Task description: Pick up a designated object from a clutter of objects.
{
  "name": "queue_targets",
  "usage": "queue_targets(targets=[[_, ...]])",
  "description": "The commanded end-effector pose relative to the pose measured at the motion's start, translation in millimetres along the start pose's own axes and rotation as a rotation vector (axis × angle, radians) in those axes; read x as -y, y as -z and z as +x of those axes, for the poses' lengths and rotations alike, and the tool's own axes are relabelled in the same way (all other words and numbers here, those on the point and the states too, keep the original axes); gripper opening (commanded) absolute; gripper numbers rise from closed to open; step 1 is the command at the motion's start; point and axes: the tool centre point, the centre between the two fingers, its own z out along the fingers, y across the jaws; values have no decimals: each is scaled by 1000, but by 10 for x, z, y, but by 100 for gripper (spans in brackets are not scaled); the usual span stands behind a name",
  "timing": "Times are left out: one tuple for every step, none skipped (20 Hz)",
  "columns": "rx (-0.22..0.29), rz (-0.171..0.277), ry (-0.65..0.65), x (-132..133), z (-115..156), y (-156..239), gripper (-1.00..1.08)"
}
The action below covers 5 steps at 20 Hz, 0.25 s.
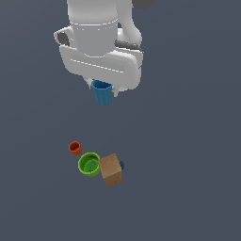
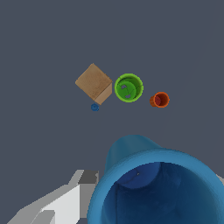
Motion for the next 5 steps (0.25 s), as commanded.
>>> queue_targets(targets=[[0,0,1,-12,31,52,-100],[0,0,1,-15,39,61,-100],[0,0,1,-16,44,68,-100],[0,0,1,-17,47,71,-100],[0,0,1,-17,48,72,-100]])
